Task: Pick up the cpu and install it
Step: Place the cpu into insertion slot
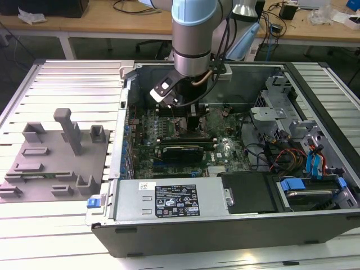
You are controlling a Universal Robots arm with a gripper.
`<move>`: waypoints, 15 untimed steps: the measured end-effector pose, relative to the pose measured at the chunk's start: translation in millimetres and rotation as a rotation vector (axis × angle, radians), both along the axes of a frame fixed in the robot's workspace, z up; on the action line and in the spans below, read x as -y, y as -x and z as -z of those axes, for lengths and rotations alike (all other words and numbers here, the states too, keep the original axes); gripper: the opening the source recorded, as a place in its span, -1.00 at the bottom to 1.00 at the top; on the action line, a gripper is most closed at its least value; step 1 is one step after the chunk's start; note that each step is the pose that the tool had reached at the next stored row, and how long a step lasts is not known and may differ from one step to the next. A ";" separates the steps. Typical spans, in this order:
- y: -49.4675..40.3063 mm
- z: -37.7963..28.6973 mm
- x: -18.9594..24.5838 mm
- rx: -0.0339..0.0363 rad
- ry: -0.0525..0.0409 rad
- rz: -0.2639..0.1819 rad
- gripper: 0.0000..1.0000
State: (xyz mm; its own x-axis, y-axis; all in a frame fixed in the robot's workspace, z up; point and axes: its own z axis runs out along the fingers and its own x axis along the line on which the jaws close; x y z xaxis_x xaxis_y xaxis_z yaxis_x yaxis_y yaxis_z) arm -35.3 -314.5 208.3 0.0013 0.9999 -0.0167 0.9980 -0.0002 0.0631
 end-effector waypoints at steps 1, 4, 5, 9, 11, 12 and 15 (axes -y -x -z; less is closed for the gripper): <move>0.1 1.0 0.0 -0.0005 0.0001 0.000 0.09; 0.4 5.1 -0.1 -0.0031 0.0001 0.002 0.09; 0.4 5.9 -0.1 -0.0033 0.0001 0.002 0.09; 0.4 7.0 -0.2 -0.0034 0.0000 0.003 0.09; 0.3 7.2 -0.3 -0.0034 -0.0001 0.003 0.09; 0.2 7.3 -0.6 -0.0033 -0.0001 0.003 0.09; 0.1 7.3 -1.1 -0.0034 0.0000 0.003 0.09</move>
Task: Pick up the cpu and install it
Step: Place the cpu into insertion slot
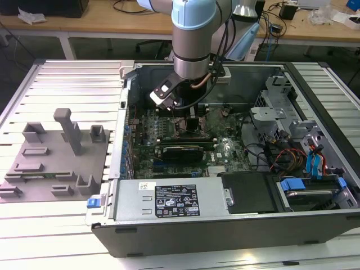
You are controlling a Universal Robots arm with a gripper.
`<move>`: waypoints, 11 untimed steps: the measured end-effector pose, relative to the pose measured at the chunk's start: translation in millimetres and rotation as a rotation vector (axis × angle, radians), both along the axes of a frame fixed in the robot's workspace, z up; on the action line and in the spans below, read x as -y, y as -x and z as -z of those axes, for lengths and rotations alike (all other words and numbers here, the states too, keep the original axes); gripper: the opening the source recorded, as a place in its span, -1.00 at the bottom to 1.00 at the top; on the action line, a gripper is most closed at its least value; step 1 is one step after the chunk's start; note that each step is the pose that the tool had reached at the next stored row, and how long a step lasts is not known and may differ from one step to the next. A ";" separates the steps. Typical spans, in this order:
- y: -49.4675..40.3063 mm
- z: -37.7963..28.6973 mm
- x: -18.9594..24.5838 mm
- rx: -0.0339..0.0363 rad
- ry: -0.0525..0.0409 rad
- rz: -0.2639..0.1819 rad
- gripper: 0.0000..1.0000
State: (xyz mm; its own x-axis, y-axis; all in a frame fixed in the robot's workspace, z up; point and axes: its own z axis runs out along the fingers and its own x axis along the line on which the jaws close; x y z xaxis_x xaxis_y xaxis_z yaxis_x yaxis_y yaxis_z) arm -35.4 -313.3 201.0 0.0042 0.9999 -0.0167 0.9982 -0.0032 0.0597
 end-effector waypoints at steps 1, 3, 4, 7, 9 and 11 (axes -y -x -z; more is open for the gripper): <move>-0.1 0.1 -0.1 0.0001 -0.0001 0.000 0.09; -0.1 0.4 -0.2 -0.0001 0.0001 -0.002 0.09; -0.2 0.7 -0.2 -0.0001 0.0000 -0.003 0.09; -0.5 1.9 -0.3 -0.0002 0.0003 -0.003 0.09; -0.6 2.1 -0.3 -0.0001 0.0000 -0.003 0.09; -1.1 2.1 -0.4 0.0000 -0.0001 -0.003 0.09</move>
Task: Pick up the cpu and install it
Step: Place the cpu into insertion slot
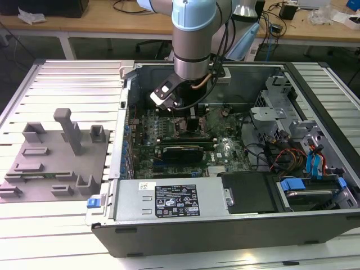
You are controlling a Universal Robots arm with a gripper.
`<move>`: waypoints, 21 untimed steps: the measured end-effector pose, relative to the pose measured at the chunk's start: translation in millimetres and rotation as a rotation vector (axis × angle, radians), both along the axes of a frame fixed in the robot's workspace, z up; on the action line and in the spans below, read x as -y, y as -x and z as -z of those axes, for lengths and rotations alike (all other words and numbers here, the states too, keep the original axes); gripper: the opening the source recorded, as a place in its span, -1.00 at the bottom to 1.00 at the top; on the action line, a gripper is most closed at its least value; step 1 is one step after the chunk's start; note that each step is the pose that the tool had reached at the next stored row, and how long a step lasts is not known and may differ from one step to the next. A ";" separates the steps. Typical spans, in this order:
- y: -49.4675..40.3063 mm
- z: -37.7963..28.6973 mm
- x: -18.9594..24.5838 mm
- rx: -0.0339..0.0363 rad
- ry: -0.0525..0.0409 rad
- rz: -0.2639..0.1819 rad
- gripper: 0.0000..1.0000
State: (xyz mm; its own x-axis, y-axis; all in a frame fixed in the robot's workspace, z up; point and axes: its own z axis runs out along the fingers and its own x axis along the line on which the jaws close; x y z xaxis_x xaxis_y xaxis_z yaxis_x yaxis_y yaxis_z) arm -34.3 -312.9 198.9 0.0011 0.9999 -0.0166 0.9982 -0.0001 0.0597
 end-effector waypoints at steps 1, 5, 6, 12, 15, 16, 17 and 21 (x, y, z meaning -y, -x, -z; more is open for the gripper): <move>-0.1 0.0 0.0 -0.0001 0.0000 0.000 0.09; -0.2 0.6 0.0 -0.0002 0.0000 0.000 0.09; -0.2 0.6 0.0 -0.0002 0.0002 0.000 0.09; -0.2 1.5 0.0 -0.0001 0.0001 0.000 0.09; -0.2 1.5 0.0 -0.0002 0.0002 0.000 0.09; -0.3 1.6 0.0 -0.0001 0.0001 0.000 0.09; -0.3 1.6 0.0 -0.0002 0.0001 0.000 0.09; -0.4 1.7 0.0 0.0001 0.0001 0.000 0.11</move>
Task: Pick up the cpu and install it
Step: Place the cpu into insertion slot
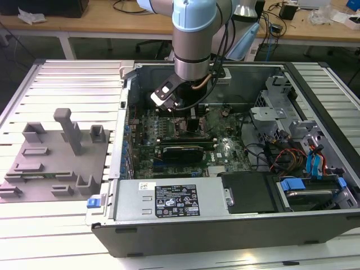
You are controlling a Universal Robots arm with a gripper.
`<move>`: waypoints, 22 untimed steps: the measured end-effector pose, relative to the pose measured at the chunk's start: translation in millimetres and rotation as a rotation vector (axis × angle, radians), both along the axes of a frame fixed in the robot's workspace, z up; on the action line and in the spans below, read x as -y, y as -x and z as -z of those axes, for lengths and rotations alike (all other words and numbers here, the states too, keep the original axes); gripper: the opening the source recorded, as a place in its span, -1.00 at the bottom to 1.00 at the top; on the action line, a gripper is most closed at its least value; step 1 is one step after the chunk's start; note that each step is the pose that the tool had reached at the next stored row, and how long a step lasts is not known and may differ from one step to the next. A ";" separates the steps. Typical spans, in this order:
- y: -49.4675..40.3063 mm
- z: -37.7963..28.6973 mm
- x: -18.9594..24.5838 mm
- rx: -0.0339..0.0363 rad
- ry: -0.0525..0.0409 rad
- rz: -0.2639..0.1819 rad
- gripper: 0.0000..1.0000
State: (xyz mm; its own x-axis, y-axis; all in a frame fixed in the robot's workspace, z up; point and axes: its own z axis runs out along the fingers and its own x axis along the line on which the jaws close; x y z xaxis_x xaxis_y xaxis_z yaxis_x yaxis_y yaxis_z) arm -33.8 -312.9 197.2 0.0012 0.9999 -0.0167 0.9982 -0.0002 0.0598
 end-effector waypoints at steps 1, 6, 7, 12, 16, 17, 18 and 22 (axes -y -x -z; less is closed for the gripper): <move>0.0 0.0 0.0 -0.0001 -0.0001 0.000 0.23; 0.0 0.0 0.0 -0.0001 -0.0001 0.000 0.23; 0.0 0.0 0.0 -0.0002 -0.0001 0.000 0.23; -0.1 -1.5 0.0 -0.0002 -0.0001 0.000 0.23; -0.1 -1.9 0.0 -0.0001 -0.0001 0.000 0.23; 0.0 -2.0 0.0 -0.0003 0.0001 0.000 0.23; 0.0 -2.2 0.0 -0.0004 0.0003 0.000 0.20; -0.1 -2.3 0.0 -0.0001 -0.0001 0.000 0.07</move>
State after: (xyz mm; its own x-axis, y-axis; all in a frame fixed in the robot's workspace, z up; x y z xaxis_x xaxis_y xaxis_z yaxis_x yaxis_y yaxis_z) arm -33.8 -312.9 199.4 0.0013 0.9999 -0.0167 0.9982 -0.0003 0.0597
